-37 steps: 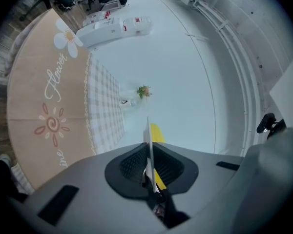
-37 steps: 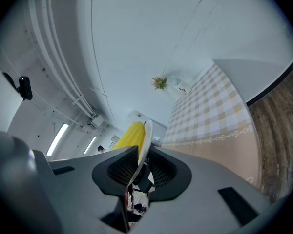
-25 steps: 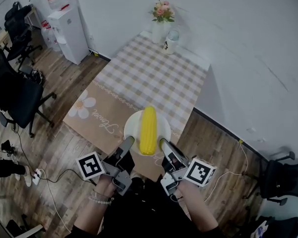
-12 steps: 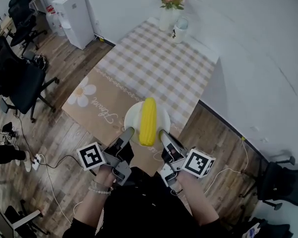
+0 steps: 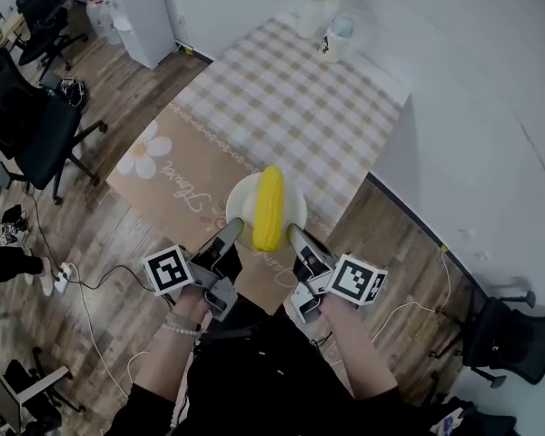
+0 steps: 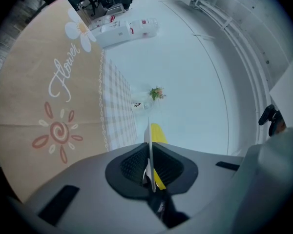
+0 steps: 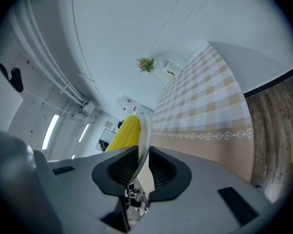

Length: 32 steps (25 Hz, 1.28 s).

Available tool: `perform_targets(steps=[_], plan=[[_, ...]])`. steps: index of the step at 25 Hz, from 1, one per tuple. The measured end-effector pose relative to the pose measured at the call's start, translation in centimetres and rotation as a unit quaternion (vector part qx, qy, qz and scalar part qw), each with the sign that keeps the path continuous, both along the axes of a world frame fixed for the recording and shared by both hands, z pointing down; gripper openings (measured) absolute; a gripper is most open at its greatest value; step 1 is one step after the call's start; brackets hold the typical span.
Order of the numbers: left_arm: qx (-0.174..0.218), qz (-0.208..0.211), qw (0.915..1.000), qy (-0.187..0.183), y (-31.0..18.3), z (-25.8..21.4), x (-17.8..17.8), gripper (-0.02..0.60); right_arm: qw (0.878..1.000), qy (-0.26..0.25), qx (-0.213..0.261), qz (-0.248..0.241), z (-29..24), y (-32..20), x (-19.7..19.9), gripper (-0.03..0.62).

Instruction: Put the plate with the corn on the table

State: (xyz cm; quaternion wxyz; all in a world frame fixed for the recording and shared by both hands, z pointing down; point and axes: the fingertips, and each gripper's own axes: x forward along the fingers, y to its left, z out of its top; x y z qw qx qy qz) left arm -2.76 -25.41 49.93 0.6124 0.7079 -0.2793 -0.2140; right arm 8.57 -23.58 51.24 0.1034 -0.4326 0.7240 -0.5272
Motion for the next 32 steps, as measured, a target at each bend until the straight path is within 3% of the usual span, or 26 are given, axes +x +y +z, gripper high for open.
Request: perform_targets(steps=[6, 12, 20, 25, 30, 32], plan=[[0.012, -0.002, 0.9999, 0.006, -0.3, 0.8, 0.6, 0.029, 0.999, 0.029, 0.023, -0.014, 0.8, -0.5, 0.5, 0.109], [0.013, -0.006, 0.9999, 0.005, 0.3, 1.5, 1.2, 0.029, 0.999, 0.025, 0.020, 0.002, 1.7, -0.6, 2.1, 0.101], [-0.003, -0.010, 0.9993, -0.037, 1.0, 4.0, 2.8, 0.026, 0.999, 0.042, 0.007, 0.006, 3.6, 0.3, 4.0, 0.080], [-0.024, -0.009, 0.9977, -0.063, -1.6, 6.1, 0.3, 0.023, 0.998, 0.065, -0.008, -0.002, 5.2, -2.6, 1.3, 0.080], [-0.023, -0.006, 0.9957, -0.090, 1.4, 8.1, 4.7, 0.023, 0.997, 0.073, -0.013, -0.008, 7.3, 0.5, 5.8, 0.081], [-0.025, -0.004, 0.9948, -0.099, 0.8, 8.7, 4.1, 0.023, 0.996, 0.085, -0.008, -0.016, 7.8, -0.2, 5.2, 0.084]])
